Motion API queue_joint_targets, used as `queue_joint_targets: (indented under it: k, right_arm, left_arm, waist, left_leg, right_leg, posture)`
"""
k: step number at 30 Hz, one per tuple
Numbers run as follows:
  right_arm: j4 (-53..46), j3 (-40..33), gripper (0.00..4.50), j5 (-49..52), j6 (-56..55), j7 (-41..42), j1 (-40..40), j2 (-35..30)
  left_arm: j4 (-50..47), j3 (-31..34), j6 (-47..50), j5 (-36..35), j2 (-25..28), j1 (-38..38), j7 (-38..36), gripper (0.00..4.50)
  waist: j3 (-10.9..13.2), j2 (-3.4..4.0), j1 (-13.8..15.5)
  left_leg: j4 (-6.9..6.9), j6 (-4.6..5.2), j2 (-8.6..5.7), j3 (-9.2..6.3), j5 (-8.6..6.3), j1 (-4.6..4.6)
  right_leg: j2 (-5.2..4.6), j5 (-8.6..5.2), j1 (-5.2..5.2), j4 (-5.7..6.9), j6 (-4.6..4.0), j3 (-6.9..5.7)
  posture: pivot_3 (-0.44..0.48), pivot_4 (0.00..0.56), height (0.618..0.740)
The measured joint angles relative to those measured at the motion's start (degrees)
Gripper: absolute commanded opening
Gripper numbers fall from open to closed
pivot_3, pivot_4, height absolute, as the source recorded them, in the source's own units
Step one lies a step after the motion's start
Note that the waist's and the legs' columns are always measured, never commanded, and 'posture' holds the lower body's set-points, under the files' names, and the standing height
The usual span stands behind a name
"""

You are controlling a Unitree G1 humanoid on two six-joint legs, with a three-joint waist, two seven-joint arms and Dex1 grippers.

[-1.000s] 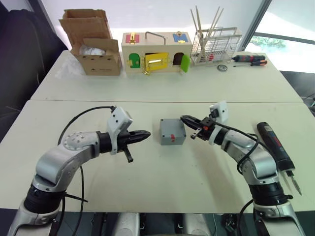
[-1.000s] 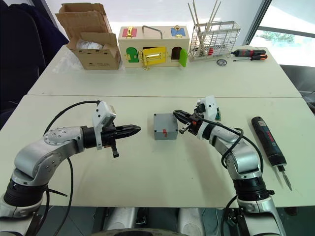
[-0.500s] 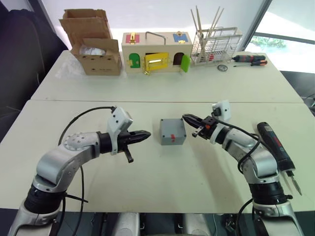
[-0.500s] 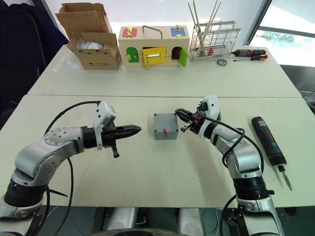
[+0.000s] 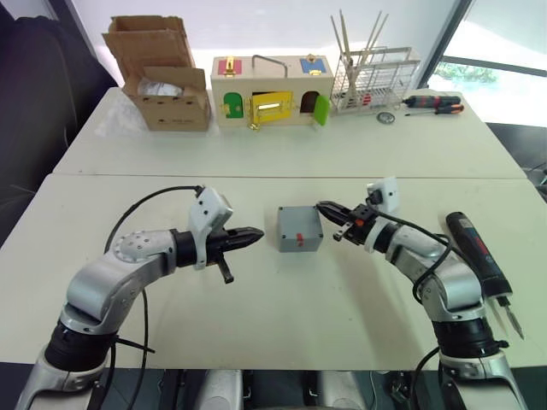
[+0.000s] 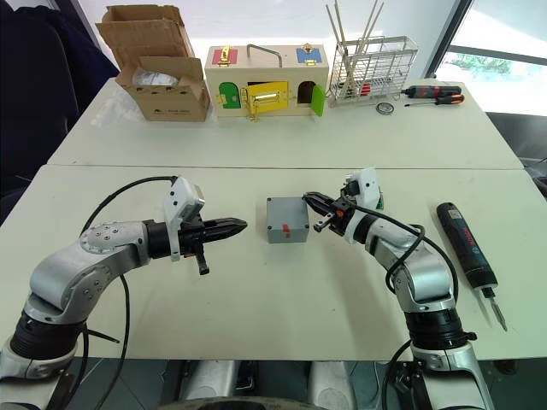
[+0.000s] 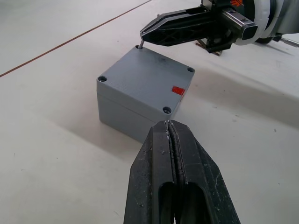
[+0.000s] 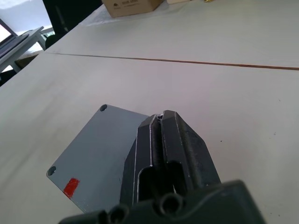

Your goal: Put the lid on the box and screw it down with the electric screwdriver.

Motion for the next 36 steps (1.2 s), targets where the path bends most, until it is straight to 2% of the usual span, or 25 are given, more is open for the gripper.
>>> queue_joint_targets:
  k: [3, 6, 11, 14, 16, 19, 21, 22, 25, 28, 30, 33, 36]
  right_arm:
    - [0.6, 0.4, 0.08, -0.5, 0.3, 0.7, -0.7, -0.4]
    - [0.7, 0.5, 0.80, -0.9, 0.6, 1.4, -1.2, -0.7]
    - [0.2, 0.4, 3.30, -0.8, 2.1, 2.0, -1.3, -2.3]
    - [-2.3, -0.7, 4.46, 0.3, 4.9, 2.0, -1.3, -3.9]
    - [-4.9, -3.4, 4.46, 2.1, 7.7, 1.8, -1.6, -5.8]
    - [-8.8, -11.5, 4.46, 7.3, 15.4, 1.6, -2.8, -11.9]
    - [-9.6, -18.4, 4.46, 11.2, 22.3, 1.9, -4.7, -18.2]
    - [-9.0, -21.2, 4.46, 12.6, 26.4, 2.7, -5.5, -23.5]
    - [-4.6, -25.1, 4.46, 12.7, 32.0, 6.1, -5.6, -37.2]
    - [1.7, -23.1, 4.46, 11.2, 34.7, 10.4, -1.8, -47.0]
    - [4.5, -21.4, 4.46, 10.3, 35.6, 12.1, -0.2, -49.6]
    - [8.8, -13.7, 4.46, 10.0, 37.1, 20.1, 6.0, -58.8]
    - [13.0, -7.0, 4.46, 9.9, 36.9, 28.4, 6.9, -62.4]
  left_arm:
    - [0.0, 0.0, 0.0, 0.2, 0.0, 0.0, 0.0, 0.00]
    - [0.0, 0.0, 0.0, 0.3, 0.0, 0.0, 0.0, 0.00]
    - [0.1, 0.0, -0.2, 0.3, -0.1, 0.0, -0.3, 0.00]
    - [0.2, -0.2, -0.4, 0.2, -0.6, -0.4, -1.2, 0.00]
    - [0.3, -0.3, -0.8, 0.1, -1.1, -1.0, -1.9, 0.00]
    - [0.1, -0.6, -1.0, -1.1, -2.0, -2.8, -3.6, 0.00]
    - [-0.2, -1.7, -1.0, -1.3, -2.0, -4.1, -4.9, 0.00]
    - [-1.2, -2.6, -1.0, -2.2, -2.0, -4.8, -6.1, 0.00]
    - [-4.7, -5.3, -1.0, -3.6, -1.7, -6.5, -9.3, 0.00]
    - [-6.1, -7.6, -1.2, -3.8, -1.3, -7.5, -11.6, 0.00]
    - [-6.2, -8.7, -1.3, -3.6, -1.2, -7.6, -12.2, 0.00]
    - [-6.7, -10.5, -2.4, -2.9, -1.4, -7.5, -12.6, 0.00]
    - [-7.2, -12.3, -2.8, -2.0, -2.5, -7.0, -11.9, 0.00]
  waist:
    - [0.0, 0.00, 0.0]
    - [0.0, 0.00, 0.0]
    - [0.0, 0.01, 0.1]
    - [0.0, 0.07, 0.2]
    - [0.1, 0.05, 0.3]
    - [0.1, 0.08, 0.4]
    - [0.1, 0.09, 0.3]
    - [0.1, 0.12, 0.4]
    - [0.1, 0.10, 0.3]
    - [0.1, 0.10, 0.0]
    - [0.1, 0.15, -0.2]
    - [0.1, 0.29, 0.0]
    - [0.1, 0.28, 0.1]
  left_leg:
    - [0.00, 0.00, 0.00, 0.00, 0.00, 0.00]
    - [0.00, -0.01, 0.00, 0.00, 0.00, 0.00]
    - [0.00, 0.00, 0.00, 0.00, 0.00, 0.00]
    - [0.00, 0.00, 0.00, 0.00, 0.00, -0.04]
    - [0.00, 0.01, 0.00, 0.00, 0.00, -0.10]
    - [0.08, 0.03, -0.03, -0.02, -0.01, -0.33]
    - [0.12, 0.07, -0.03, -0.01, -0.03, -0.48]
    - [0.13, 0.18, -0.03, -0.01, -0.09, -0.54]
    - [0.12, 0.22, -0.01, -0.01, -0.12, -0.56]
    - [0.11, 0.23, 0.01, 0.00, -0.11, -0.54]
    - [0.13, 0.23, 0.01, 0.04, -0.11, -0.52]
    - [0.12, 0.24, 0.00, 0.04, -0.11, -0.53]
    - [0.17, 0.26, -0.01, 0.04, -0.12, -0.56]
  right_leg:
    - [0.00, 0.00, 0.00, 0.00, 0.00, 0.00]
    - [0.00, 0.00, 0.00, 0.00, 0.01, 0.00]
    - [0.00, 0.00, 0.00, 0.00, 0.00, 0.00]
    - [-0.01, 0.00, -0.04, 0.00, 0.00, 0.00]
    - [-0.01, 0.00, -0.07, 0.00, 0.00, 0.00]
    - [-0.05, 0.01, -0.22, -0.01, -0.03, -0.01]
    - [-0.05, 0.05, -0.36, -0.03, -0.09, -0.01]
    - [-0.05, 0.05, -0.41, -0.04, -0.09, -0.01]
    - [-0.02, 0.04, -0.45, -0.07, -0.11, -0.02]
    - [0.01, 0.03, -0.46, -0.06, -0.13, -0.01]
    - [0.00, 0.03, -0.47, -0.05, -0.13, 0.02]
    - [0.00, 0.02, -0.49, -0.06, -0.13, 0.06]
    - [0.00, 0.02, -0.49, -0.09, -0.13, 0.10]
  posture:
    - [0.000, 0.150, 0.728]
    - [0.000, 0.150, 0.728]
    - [0.000, 0.150, 0.728]
    - [0.000, 0.150, 0.728]
    - [0.000, 0.150, 0.728]
    - [0.000, 0.150, 0.728]
    - [0.000, 0.150, 0.728]
    - [0.000, 0.150, 0.728]
    - [0.000, 0.150, 0.728]
    - [0.000, 0.150, 0.728]
    - [0.000, 0.150, 0.728]
    - [0.000, 0.150, 0.728]
    - [0.000, 0.150, 0.728]
